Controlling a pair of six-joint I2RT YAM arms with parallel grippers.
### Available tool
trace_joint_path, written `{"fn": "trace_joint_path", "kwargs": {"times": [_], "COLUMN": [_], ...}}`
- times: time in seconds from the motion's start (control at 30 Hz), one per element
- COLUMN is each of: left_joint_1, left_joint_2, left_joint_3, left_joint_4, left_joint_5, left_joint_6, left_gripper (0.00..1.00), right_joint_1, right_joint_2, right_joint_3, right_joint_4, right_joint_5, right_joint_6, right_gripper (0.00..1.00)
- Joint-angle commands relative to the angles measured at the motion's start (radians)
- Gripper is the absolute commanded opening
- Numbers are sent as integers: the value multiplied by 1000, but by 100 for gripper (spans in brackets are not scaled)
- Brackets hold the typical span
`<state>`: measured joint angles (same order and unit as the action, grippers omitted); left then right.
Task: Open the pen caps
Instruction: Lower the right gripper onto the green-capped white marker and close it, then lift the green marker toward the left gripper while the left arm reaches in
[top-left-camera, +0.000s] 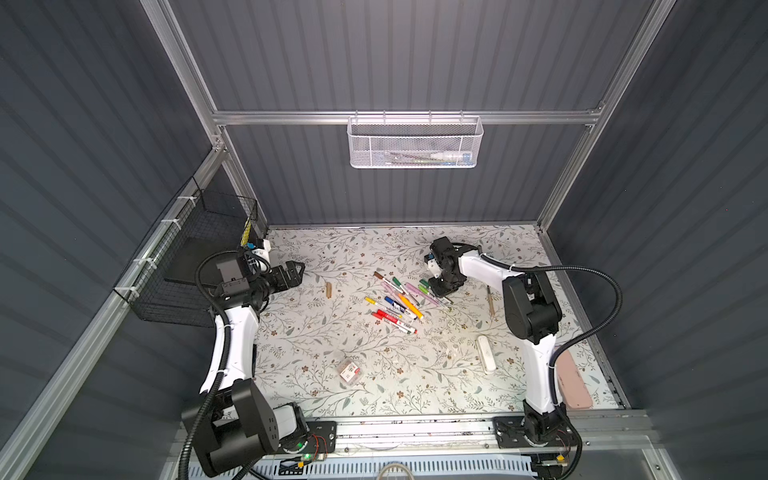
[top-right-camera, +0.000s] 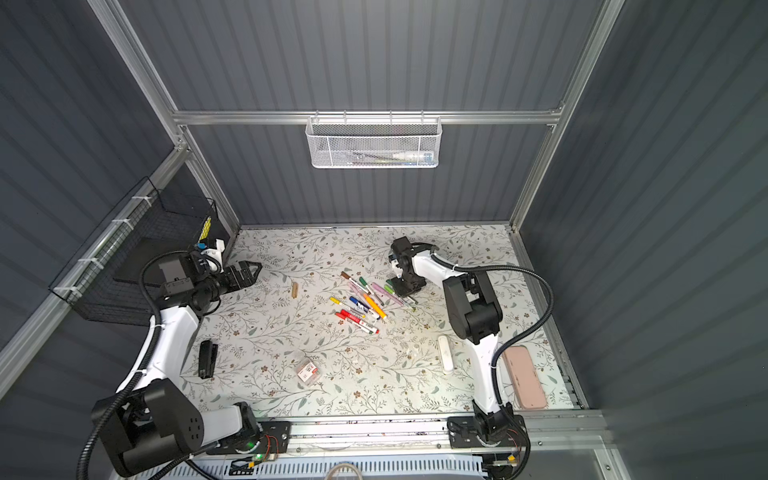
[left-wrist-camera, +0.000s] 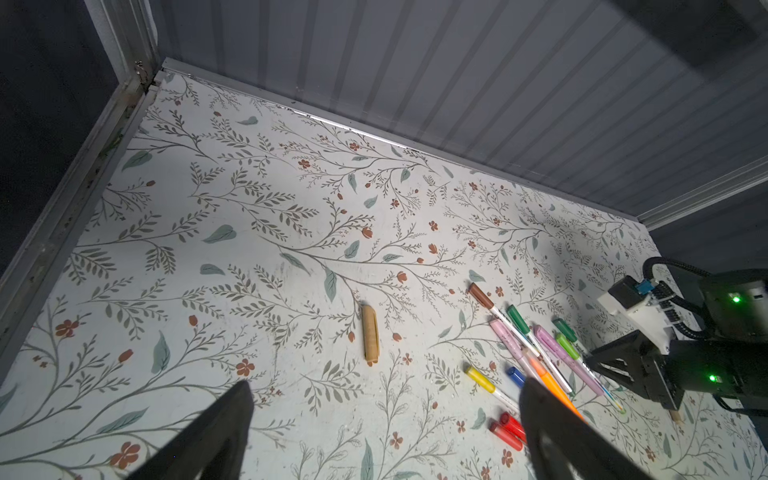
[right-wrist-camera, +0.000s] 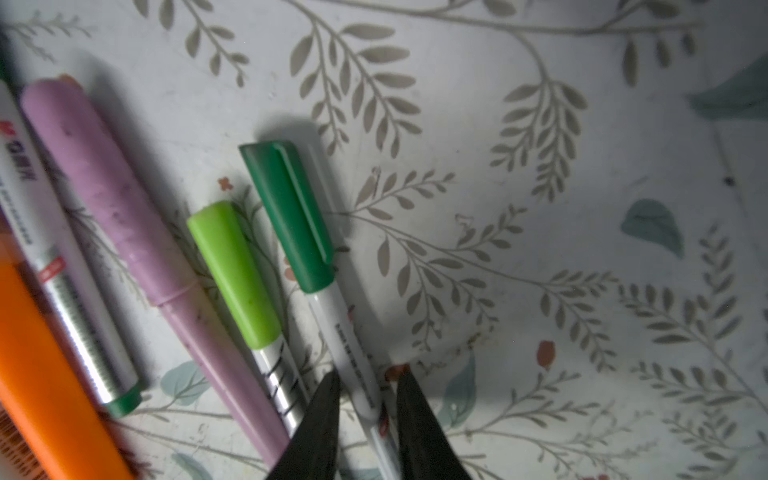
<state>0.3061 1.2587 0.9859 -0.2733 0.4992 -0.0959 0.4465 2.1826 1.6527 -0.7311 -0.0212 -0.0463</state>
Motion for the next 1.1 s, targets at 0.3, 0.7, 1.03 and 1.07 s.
{"fn": "trace_joint_path", "kwargs": {"times": [0.3, 0.7, 1.03, 1.07], "left_joint_1": [10, 10, -71, -93], "left_joint_2": [-18, -20, 88, 96], "left_joint_3": [-15, 21, 187, 206], "left_joint_4": [5, -2, 129, 171], "left_joint_5": [22, 152, 517, 540], "left_joint_6": [-20, -2, -228, -257], "left_gripper": [100, 100, 100, 100], "right_joint_1": [11, -10, 18, 30], "right_joint_2": [51, -117, -488, -521], "right_joint_3": [34, -8, -170, -192], "right_joint_4": [-51, -13, 202, 244], "right_joint_5": [19, 61, -252, -278], "right_joint_6": [-22, -37, 123, 153], "right_gripper": [8, 0, 0, 0]}}
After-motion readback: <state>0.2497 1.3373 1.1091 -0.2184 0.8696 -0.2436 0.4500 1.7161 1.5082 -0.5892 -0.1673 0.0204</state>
